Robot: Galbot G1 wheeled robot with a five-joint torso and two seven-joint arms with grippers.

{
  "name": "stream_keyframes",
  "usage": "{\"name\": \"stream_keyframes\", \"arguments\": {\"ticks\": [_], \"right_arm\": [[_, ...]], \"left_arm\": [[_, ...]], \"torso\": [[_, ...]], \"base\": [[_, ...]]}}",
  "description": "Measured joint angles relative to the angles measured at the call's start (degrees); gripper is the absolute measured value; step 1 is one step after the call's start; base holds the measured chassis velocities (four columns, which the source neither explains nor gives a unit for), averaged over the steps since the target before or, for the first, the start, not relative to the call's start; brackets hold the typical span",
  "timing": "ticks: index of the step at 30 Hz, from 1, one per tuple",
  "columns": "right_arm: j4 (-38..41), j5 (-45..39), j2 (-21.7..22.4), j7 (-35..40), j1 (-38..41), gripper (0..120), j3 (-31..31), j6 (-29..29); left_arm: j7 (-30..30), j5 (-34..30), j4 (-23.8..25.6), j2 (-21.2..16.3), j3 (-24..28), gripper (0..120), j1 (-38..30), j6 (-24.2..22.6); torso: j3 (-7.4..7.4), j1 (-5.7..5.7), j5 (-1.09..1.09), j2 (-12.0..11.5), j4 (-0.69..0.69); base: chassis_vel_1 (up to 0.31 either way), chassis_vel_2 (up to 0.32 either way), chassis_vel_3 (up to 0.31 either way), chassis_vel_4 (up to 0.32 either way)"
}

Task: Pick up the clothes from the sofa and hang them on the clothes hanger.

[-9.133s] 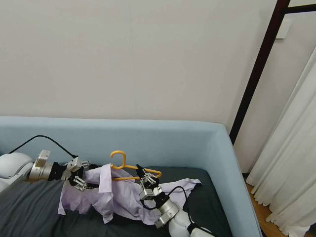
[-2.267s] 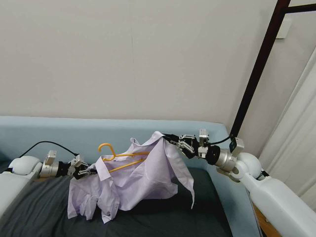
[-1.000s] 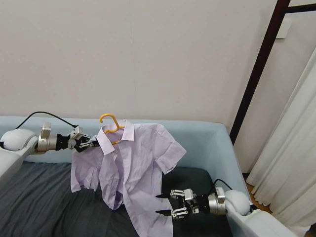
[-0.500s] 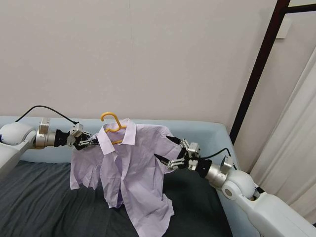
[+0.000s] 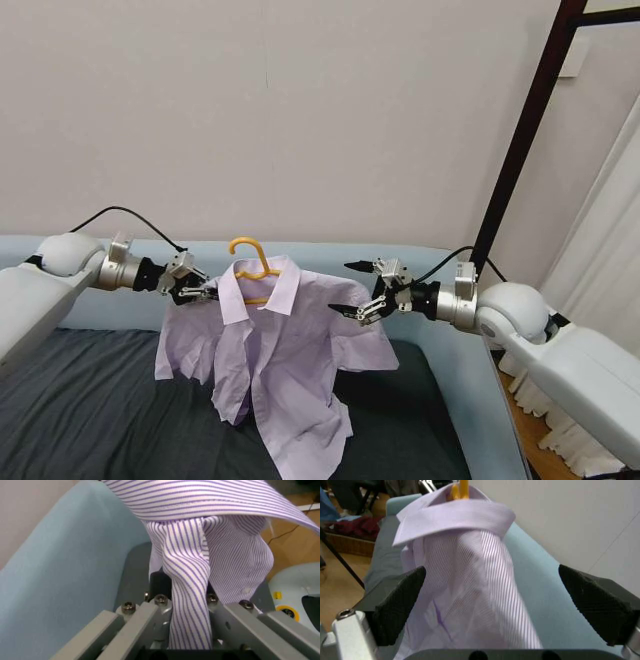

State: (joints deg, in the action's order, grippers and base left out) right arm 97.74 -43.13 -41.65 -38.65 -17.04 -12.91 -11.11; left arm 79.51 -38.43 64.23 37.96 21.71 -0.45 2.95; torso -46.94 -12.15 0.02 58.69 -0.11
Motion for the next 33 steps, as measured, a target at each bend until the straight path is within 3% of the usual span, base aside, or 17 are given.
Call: {"name": "stream_keyframes", "arguments": {"ticks": [6,12,23,33], "right_arm": [[-1.80,-1.20,-0.76,-0.42,2.68,100,-2.68,-1.58],[-3.93,2.69,-1.05,-5.91,3.79,100,-3.05,-2.46],[-3.76,6.42,-1.77,-2.98,2.82,100,-3.18,-2.32],[-6.70,1.30,-2.93,-9.58,3.07,68,-3.71,-3.68]], "left_arm": [[0.07,1.49,-0.57,2.31,0.88,2,-0.37,0.44],[1.04,2.40,-2.64,4.27,1.36,2,-1.58,0.80],[2.54,2.57,-4.10,4.74,1.72,2,-2.98,1.06],[4.20,2.40,-3.34,4.91,1.98,2,-2.50,1.81]], "torso": [[0.00,0.00,-0.02,0.00,0.03],[0.00,0.00,-0.01,0.00,0.00],[0.00,0.00,-0.02,0.00,0.02],[0.00,0.00,-0.03,0.01,0.02]], "base": [[0.000,0.000,0.000,0.000],[0.000,0.000,0.000,0.000],[0.000,0.000,0.000,0.000],[0.000,0.000,0.000,0.000]]}}
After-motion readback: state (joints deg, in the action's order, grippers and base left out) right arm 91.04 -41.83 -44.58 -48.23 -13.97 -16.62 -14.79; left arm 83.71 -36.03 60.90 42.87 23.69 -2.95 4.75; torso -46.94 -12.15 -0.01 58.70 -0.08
